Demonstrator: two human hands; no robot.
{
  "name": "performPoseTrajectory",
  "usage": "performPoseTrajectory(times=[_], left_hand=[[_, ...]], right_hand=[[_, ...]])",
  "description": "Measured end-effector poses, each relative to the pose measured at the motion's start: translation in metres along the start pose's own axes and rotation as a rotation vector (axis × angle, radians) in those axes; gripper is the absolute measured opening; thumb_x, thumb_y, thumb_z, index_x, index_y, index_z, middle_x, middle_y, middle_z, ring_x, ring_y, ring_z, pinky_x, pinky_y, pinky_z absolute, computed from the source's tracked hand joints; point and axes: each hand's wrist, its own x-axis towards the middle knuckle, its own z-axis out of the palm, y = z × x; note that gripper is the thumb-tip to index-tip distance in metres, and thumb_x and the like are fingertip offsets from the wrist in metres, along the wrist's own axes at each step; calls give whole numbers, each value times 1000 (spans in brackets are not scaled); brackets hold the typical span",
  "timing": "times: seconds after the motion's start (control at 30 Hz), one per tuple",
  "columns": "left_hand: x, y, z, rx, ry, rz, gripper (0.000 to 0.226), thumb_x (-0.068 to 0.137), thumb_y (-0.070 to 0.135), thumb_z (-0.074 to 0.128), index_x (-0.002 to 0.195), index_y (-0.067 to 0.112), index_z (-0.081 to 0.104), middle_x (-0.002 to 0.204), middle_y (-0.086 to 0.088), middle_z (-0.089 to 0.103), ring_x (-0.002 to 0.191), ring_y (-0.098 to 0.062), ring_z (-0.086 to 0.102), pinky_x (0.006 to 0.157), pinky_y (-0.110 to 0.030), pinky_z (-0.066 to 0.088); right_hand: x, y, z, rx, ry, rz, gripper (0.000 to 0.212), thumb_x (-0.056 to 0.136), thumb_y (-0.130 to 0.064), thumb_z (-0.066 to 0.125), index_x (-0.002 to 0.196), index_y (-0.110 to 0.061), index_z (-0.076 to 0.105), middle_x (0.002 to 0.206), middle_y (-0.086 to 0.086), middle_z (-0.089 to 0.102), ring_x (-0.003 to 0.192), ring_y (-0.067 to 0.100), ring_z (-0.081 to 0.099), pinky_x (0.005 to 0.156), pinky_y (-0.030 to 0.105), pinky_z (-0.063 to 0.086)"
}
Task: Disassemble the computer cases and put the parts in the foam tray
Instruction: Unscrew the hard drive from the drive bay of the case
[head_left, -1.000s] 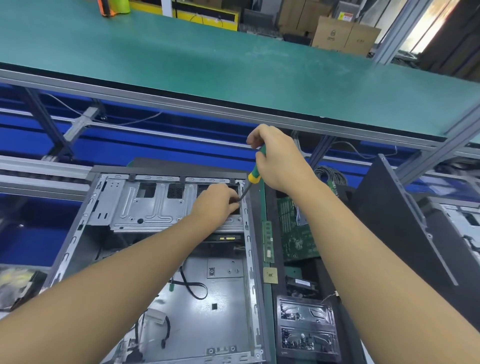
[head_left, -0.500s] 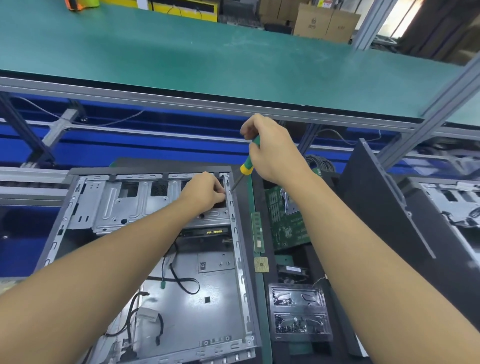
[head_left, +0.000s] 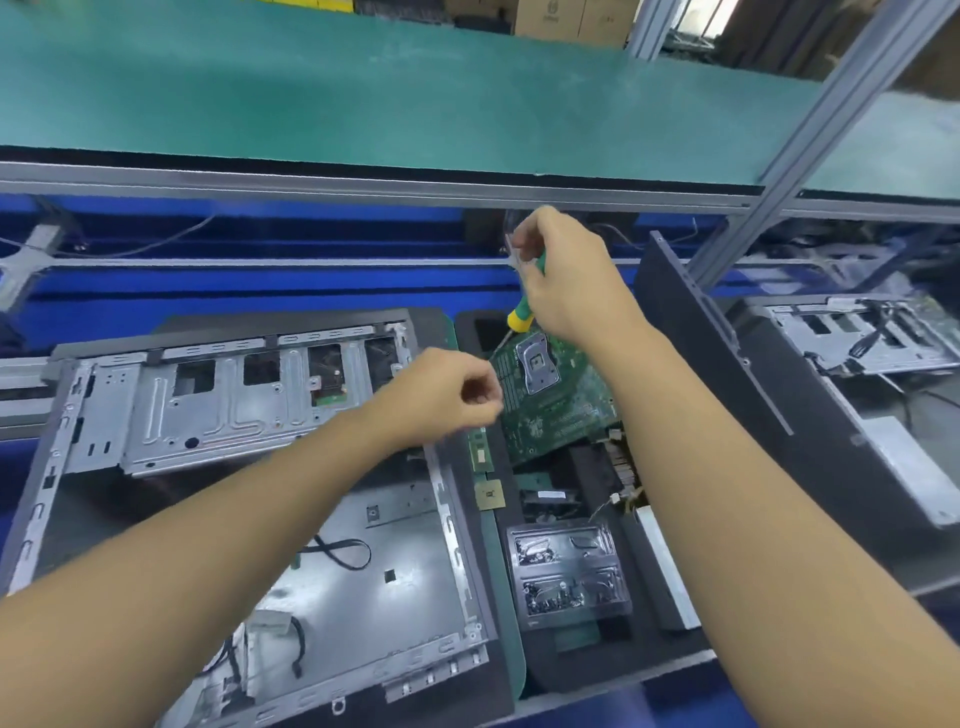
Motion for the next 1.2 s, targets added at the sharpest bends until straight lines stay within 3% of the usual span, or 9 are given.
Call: performPoseTrajectory(times=[0.1,0.3,0.5,0.7,0.83,1.0,1.13,1.2], left_hand=[[11,26,43,77,-293,22,3,82,18,69,83,20,71,80,8,72,75,-6,64,72,-17,49],[36,47,134,263,-564,-76,13,83,10,66,91,13,75,97,-4,75,92,-20,68,74,-27,51],[48,38,193,355,-633,-163,18,84,2,62,91,9,77,97,-9,76,85,-23,69,85,-37,58],[49,24,212,354,-645,-218,21,87,0,66,96,16,77,107,-5,72,95,-23,69,88,-35,57],[58,34,185,294,-551,-189,23,88,5,61,100,16,76,105,-3,72,94,-21,68,88,-33,56],[47,35,102,29,-281,-251,18,87,18,59,94,26,73,70,13,72,61,-2,65,67,-23,54],[18,4,43,42,70,-282,16,92,23,58,99,32,70,83,15,69,76,-1,62,66,-15,46],[2,-12,23,86,154,-310,14,95,25,57,102,31,69,81,18,63,74,0,57,60,-14,39]], right_hand=[[-17,15,-4,-74,-33,60,21,97,-2,50,116,-11,54,116,8,55,100,25,53,83,35,45],[-71,61,-10,-69,-19,215,24,97,-19,64,117,-7,55,115,9,58,89,18,43,66,25,25],[-117,105,-17,-67,-8,339,29,95,-24,67,117,-9,56,95,2,53,79,18,45,59,29,25],[-128,129,-19,-53,-15,381,25,96,-24,65,117,-12,57,108,3,57,91,17,44,71,30,35],[-118,123,-17,-21,-31,355,22,97,-24,64,115,-14,56,100,-3,52,86,16,45,68,28,34],[-87,86,-9,105,5,230,18,101,-22,58,115,-13,52,102,-1,57,74,13,52,57,23,41],[-61,38,4,158,-4,70,17,103,-19,53,117,-11,52,113,8,60,93,28,59,81,42,48],[-51,13,13,147,-23,-43,18,103,-18,53,119,-9,54,117,7,57,98,26,57,81,37,44]])
